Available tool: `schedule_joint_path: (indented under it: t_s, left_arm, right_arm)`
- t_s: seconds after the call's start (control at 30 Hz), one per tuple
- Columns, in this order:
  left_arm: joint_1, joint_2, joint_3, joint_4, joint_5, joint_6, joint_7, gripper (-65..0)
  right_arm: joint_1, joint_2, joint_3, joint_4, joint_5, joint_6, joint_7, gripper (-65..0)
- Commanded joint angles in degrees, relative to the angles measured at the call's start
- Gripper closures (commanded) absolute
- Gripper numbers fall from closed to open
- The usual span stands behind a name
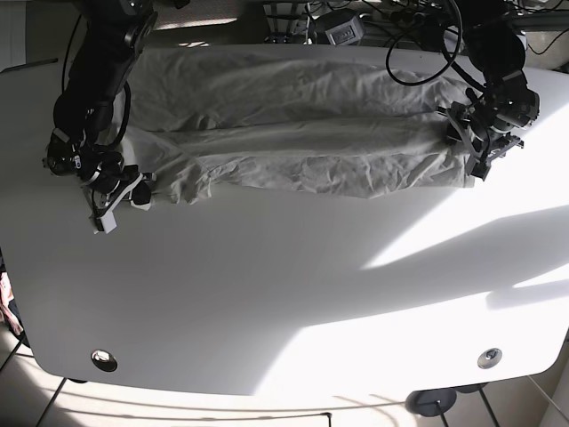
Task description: Fold the T-shirt properly
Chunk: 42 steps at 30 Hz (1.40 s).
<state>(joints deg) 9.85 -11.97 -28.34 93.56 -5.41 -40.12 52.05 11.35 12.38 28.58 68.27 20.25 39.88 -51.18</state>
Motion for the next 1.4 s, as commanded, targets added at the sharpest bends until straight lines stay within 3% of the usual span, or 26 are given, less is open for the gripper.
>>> schedule_joint_path:
  t_s: [0.03, 0.2, 0.3, 0.43, 0.63, 0.8, 0.87, 0.97, 1.23, 1.3, 1.4]
  left_arm:
    - [-0.5, -0.7, -0.2, 0.7, -0.3, 0.1, -0.5, -27.4]
    - [-0.7, -0.7, -0.1, 0.7, -0.3, 0.2, -0.5, -27.4]
    - [-0.7, -0.7, -0.1, 0.7, -0.3, 0.2, -0.5, -27.4]
    - [-0.7, -0.7, -0.1, 0.7, -0.3, 0.2, -0.5, -27.4]
    - [-0.8, -1.1, -0.1, -3.4, -0.3, 0.2, -0.5, -27.4]
    - [-0.8, -1.1, -0.1, -3.4, -0.3, 0.1, -0.5, -27.4]
    - [-0.8, -1.2, -0.1, -3.4, -0.3, 0.1, -0.5, -27.4]
    - [-0.8, -1.2, -0.1, -3.6, -0.3, 0.1, -0.5, -27.4]
    - [-0.8, -1.2, -0.1, -3.5, -0.3, 0.1, -0.5, -27.4]
    - [-0.8, -2.0, -0.1, -3.5, -0.3, 0.1, -0.5, -27.4]
    - [-0.8, -2.2, -0.1, -3.3, -0.3, 0.1, -0.5, -27.4]
  right_arm:
    - [0.5, 1.2, 0.5, 4.3, 0.6, 0.12, 1.1, -4.6]
    - [-4.0, 0.7, 0.5, 14.3, 0.7, 0.12, 0.8, -5.1]
    - [-7.2, 0.5, 2.6, 21.8, 1.3, 0.12, -3.1, -4.9]
    - [-11.7, -2.8, 6.0, 33.0, 1.1, 0.12, -8.7, -4.9]
    - [-21.9, -6.4, 8.6, 44.9, 1.3, 0.12, -9.3, -4.9]
    - [-28.1, -7.2, 10.2, 45.6, 2.9, 0.12, -9.3, -4.9]
    - [-30.3, -7.2, 15.2, 45.4, 6.9, 0.12, -9.3, -4.9]
    - [-31.6, -7.2, 19.0, 45.1, 7.1, 0.12, -9.3, -4.9]
    - [-35.2, -6.7, 20.0, 40.8, 7.2, 0.12, -9.3, -5.7]
    - [-36.1, -6.6, 20.2, 40.2, 7.2, 0.12, -8.9, -10.8]
    - [-36.4, -6.7, 24.7, 40.5, 7.6, 0.12, -8.9, -34.7]
